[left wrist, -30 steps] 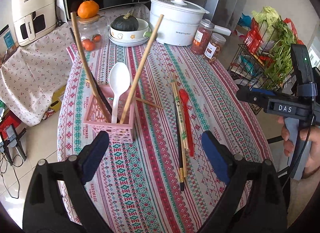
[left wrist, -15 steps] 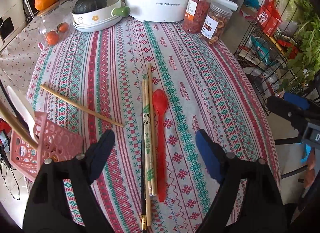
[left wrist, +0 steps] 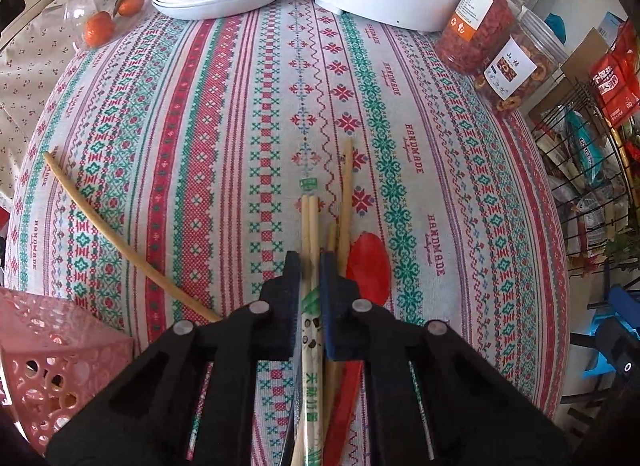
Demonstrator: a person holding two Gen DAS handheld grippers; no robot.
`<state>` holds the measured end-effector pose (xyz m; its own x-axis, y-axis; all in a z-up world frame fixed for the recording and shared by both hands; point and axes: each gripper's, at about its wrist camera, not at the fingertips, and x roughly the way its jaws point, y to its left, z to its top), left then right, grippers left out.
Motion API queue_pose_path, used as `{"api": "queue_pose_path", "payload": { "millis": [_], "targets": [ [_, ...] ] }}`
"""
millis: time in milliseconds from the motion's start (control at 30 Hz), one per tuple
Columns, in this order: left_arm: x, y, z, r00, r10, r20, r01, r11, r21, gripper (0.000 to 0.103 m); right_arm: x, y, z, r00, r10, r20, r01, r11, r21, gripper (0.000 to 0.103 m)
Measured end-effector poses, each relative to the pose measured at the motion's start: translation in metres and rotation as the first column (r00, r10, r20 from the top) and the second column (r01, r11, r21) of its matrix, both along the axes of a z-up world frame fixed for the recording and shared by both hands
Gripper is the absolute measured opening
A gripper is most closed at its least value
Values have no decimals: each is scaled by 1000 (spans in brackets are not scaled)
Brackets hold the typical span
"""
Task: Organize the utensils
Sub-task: 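Grasp the paper-wrapped chopsticks with the left tool and lift them, then carry the wrapped chopsticks to the pink basket with the left tool while the right tool grasps the red spoon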
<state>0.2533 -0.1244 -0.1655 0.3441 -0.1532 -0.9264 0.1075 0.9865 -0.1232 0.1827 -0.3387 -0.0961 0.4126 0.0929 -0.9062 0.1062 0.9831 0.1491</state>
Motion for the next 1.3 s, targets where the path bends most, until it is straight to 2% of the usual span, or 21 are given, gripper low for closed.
{"api": "queue_pose_path", "payload": {
  "millis": [133, 267, 567, 767, 833, 900, 967, 1167, 1300],
  "targets": [
    [-12, -1, 10, 999, -42, 22, 43, 999, -12, 6, 3, 1, -4, 1000, 2, -14, -2, 1000, 13, 86],
    [-35, 3, 34, 991, -104, 81, 107, 994, -28, 6, 5, 9, -8, 1000, 10, -26, -10, 1000, 18, 86],
    [-98, 26, 94, 947, -225, 230, 244, 968, -59, 6, 13, 50, -22, 995, 96, -35, -95, 995, 36, 86],
    [-134, 60, 117, 920, -227, 319, 268, 959, -89, 5, 29, 83, -36, 989, 149, -23, -147, 986, 78, 85],
    [-141, 72, 119, 915, -207, 345, 255, 962, -98, 5, 35, 95, -40, 985, 169, -21, -166, 982, 92, 78],
    [-142, 81, 121, 918, -191, 348, 245, 962, -118, 5, 41, 106, -46, 982, 188, -23, -185, 976, 111, 65],
    [-144, 87, 123, 917, -184, 353, 244, 960, -134, 5, 47, 116, -54, 979, 204, -28, -199, 972, 127, 56],
    [-151, 96, 129, 913, -178, 366, 250, 955, -160, 5, 64, 135, -73, 979, 205, -21, -202, 975, 98, 30],
    [-155, 106, 132, 914, -165, 372, 244, 954, -177, 5, 72, 142, -74, 976, 215, 16, -216, 974, 69, 26]
  ]
}}
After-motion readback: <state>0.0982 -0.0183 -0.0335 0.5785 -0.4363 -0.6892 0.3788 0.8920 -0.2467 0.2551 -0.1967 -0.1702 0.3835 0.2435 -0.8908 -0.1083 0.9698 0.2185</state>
